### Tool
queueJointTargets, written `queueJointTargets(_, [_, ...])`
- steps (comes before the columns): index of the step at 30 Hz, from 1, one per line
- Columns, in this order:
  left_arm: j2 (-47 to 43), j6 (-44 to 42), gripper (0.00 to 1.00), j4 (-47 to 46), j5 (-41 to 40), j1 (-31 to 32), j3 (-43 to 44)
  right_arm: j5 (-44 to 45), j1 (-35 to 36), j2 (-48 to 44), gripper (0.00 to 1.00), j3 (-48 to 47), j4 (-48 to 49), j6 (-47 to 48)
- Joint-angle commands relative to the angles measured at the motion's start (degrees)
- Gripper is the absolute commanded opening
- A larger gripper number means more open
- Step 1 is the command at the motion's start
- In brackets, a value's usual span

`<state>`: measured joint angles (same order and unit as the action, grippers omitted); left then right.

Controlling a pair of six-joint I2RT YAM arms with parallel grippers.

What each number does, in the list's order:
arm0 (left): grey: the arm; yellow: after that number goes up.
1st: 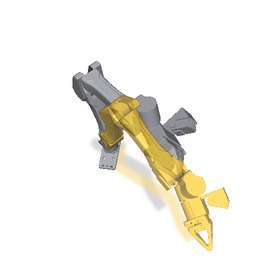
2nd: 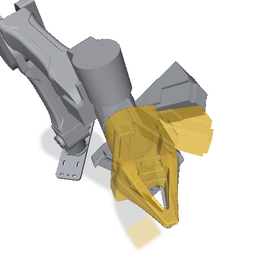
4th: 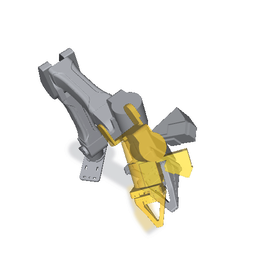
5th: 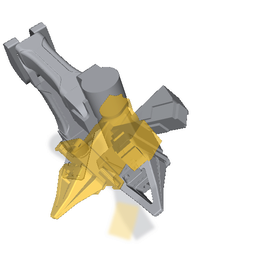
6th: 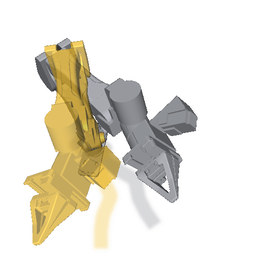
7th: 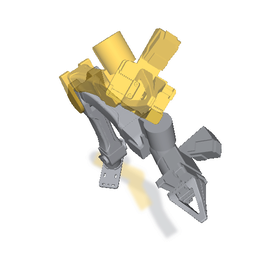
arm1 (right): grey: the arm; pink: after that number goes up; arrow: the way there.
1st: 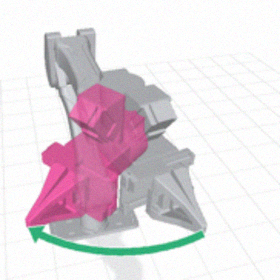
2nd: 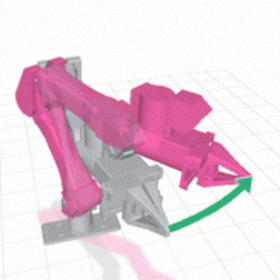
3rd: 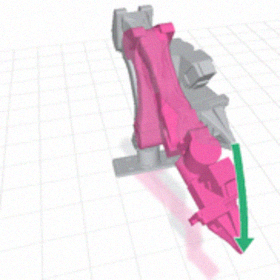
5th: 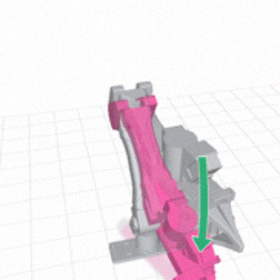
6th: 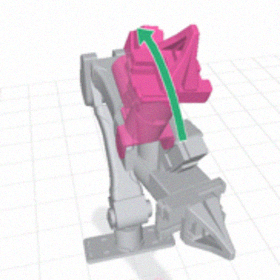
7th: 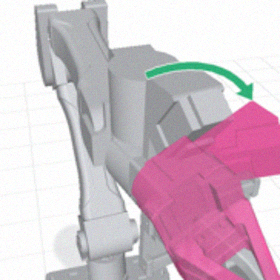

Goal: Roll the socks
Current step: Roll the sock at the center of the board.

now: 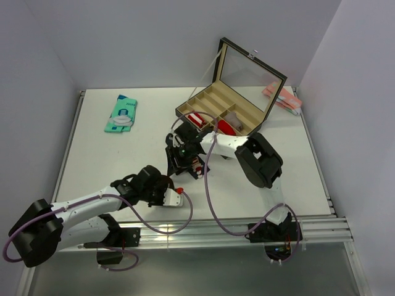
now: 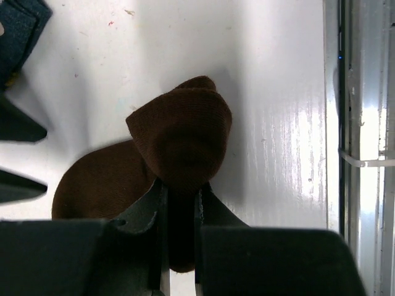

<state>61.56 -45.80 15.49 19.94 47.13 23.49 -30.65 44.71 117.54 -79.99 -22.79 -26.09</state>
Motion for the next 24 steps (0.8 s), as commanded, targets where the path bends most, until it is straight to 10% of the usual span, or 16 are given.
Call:
queueJointTargets(1, [0.49,-0.52,0.00,1.39,2.64,0.15,2.35,-0.28,1.34,2.69,0.55,-4.29,1.52,1.74])
queueJointTargets(12, [2.16,-0.52,0.00,0.69,2.82,0.15,2.53,3.40,5.92,7.44,0.54,-8.26,-4.98,5.26])
queueJointTargets(19, [1.55,-0.17,0.00,0.77,2.73,0.15,2.62,10.24,6.27,6.66,0.09,-3.78,-5.16,4.12])
queueJointTargets(24, [-0.65,0.80,0.00,1.74,2.38,0.15,3.14,19.22,5.83,1.66,0.00,1.39,-4.81,1.31])
